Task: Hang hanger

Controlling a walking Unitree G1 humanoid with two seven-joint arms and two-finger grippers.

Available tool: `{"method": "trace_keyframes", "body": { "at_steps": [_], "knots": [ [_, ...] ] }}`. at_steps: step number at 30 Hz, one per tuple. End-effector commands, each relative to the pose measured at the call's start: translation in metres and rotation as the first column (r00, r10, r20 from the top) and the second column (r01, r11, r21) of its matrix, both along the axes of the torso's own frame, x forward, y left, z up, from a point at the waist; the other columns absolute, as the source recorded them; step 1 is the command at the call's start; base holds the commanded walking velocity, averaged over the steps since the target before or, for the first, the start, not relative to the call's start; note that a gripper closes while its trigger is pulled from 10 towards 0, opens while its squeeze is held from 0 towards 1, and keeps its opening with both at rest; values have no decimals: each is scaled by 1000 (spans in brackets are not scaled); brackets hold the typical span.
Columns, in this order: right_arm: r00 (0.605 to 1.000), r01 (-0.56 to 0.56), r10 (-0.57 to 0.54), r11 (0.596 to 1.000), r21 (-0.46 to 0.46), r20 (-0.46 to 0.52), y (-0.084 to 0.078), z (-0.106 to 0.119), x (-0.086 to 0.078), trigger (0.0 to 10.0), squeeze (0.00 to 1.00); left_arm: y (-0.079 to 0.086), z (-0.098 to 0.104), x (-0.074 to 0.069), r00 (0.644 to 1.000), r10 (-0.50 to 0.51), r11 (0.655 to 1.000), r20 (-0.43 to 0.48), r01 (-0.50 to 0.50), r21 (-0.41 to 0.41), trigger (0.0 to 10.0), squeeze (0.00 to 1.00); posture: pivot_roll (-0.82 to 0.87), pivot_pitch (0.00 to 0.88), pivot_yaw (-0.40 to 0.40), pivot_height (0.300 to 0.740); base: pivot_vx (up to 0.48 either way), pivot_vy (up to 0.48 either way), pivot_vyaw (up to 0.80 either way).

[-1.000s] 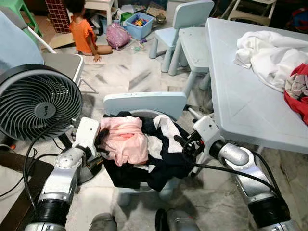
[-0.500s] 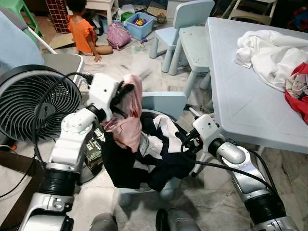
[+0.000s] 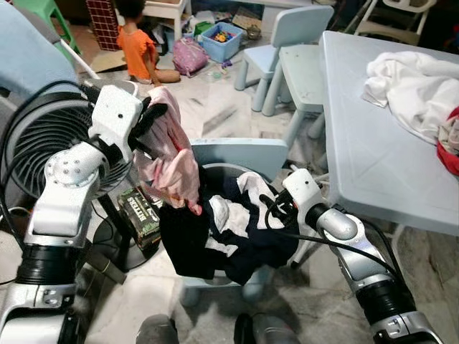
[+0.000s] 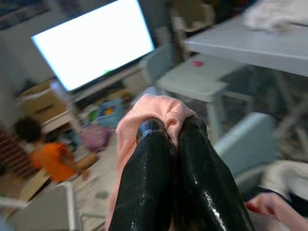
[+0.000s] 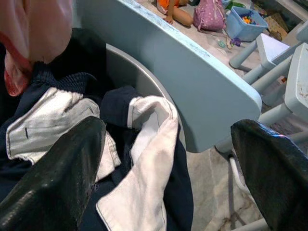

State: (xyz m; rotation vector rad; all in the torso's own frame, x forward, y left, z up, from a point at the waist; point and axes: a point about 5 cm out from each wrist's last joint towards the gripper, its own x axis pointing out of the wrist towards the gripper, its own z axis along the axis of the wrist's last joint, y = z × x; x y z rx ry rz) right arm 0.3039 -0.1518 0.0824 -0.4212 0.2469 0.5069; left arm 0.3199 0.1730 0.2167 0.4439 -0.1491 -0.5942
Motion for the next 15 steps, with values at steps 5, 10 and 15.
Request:
{"method": "trace_keyframes", "body": {
  "at_steps": [5, 10, 15],
  "knots": [
    [1000, 22, -22, 1000, -15, -6, -7, -4, -1, 10000, 0, -44, -25, -18, 930, -316, 940, -187, 334, 71, 0, 0, 11, 38, -33, 740, 0, 0, 0],
    [1000, 29, -29, 999, -25, -10, -9, -6, -3, 10000, 0, -76, -49, -21, 885, -397, 909, -242, 416, 31, 0, 0, -2, 41, -27, 740, 0, 0, 0],
    [999, 40, -40, 998, -39, -5, -11, -8, -5, 10000, 0, -101, -69, -16, 880, -406, 907, -248, 422, 14, 0, 0, -13, 45, -24, 740, 0, 0, 0]
  ]
}}
